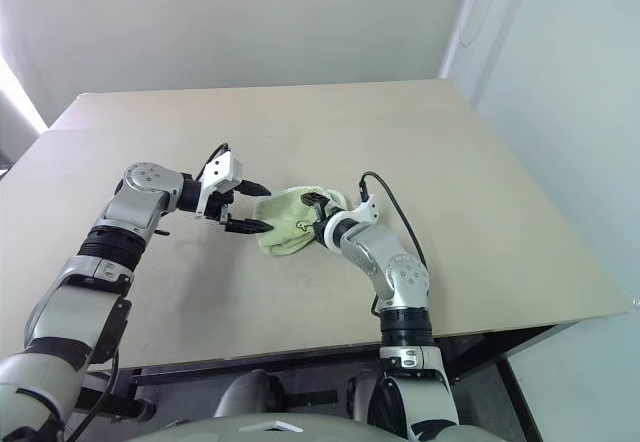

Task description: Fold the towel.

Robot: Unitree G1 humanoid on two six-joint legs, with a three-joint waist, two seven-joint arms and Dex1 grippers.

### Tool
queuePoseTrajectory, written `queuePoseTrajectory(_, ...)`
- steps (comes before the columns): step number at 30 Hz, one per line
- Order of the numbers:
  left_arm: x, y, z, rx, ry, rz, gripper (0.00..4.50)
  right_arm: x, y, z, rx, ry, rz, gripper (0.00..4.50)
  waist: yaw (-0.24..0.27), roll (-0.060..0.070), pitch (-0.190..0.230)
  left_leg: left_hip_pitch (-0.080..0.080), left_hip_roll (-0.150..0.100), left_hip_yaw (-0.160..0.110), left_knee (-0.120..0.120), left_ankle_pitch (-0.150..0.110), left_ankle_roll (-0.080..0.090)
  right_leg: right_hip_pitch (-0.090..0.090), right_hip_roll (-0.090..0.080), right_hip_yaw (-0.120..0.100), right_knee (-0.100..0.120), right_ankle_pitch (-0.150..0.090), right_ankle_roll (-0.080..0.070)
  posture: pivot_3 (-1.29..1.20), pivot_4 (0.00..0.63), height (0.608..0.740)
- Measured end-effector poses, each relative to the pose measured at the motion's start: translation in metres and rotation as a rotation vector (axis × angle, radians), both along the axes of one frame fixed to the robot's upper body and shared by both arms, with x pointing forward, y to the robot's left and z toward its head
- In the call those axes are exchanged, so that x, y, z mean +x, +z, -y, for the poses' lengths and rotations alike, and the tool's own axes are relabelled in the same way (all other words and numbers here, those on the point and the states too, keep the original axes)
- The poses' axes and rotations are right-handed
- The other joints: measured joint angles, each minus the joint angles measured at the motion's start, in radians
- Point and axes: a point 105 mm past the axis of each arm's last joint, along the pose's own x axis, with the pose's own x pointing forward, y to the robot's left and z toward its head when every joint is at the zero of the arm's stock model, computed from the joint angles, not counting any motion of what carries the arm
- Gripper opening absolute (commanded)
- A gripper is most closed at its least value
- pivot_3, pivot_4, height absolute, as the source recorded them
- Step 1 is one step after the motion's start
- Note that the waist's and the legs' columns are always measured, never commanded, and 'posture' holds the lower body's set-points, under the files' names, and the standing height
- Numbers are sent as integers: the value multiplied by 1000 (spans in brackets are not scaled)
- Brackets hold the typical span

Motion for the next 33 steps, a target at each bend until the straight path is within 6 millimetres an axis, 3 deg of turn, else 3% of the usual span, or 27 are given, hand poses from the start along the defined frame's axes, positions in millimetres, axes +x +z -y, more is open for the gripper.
queuePoseTrajectory(3,0,0,0,-1,-1,-1,4466,2,0,-3,-15,4,8,4362,-1,0,0,0,0,0,0,0,0,0,0,0,0,1,0,0,0,683)
queuePoseTrajectory(6,0,0,2,-3,-3,-1,4500,2,-2,-5,-23,13,11,3804,-1,0,0,0,0,0,0,0,0,0,0,0,-1,1,0,0,0,683)
queuePoseTrajectory(17,1,-3,0,-5,13,-11,4500,6,-10,4,-62,-10,17,30,-1,1,1,-2,0,2,-8,0,1,1,0,0,-11,2,1,0,0,683)
queuePoseTrajectory(25,3,-1,1,-9,17,-13,4500,17,7,17,-21,-68,94,30,-1,1,1,-4,-1,4,-13,1,1,0,1,1,-13,2,6,0,0,683)
queuePoseTrajectory(30,4,-4,-1,-9,24,-20,4500,33,42,53,21,-232,187,30,-1,1,1,-3,-1,4,-13,1,1,0,1,1,-13,2,6,0,0,683)
queuePoseTrajectory(33,4,-5,-1,-9,25,-23,4500,37,51,80,19,-320,200,30,0,1,1,-3,-1,4,-13,1,1,0,1,1,-14,2,6,0,0,683)
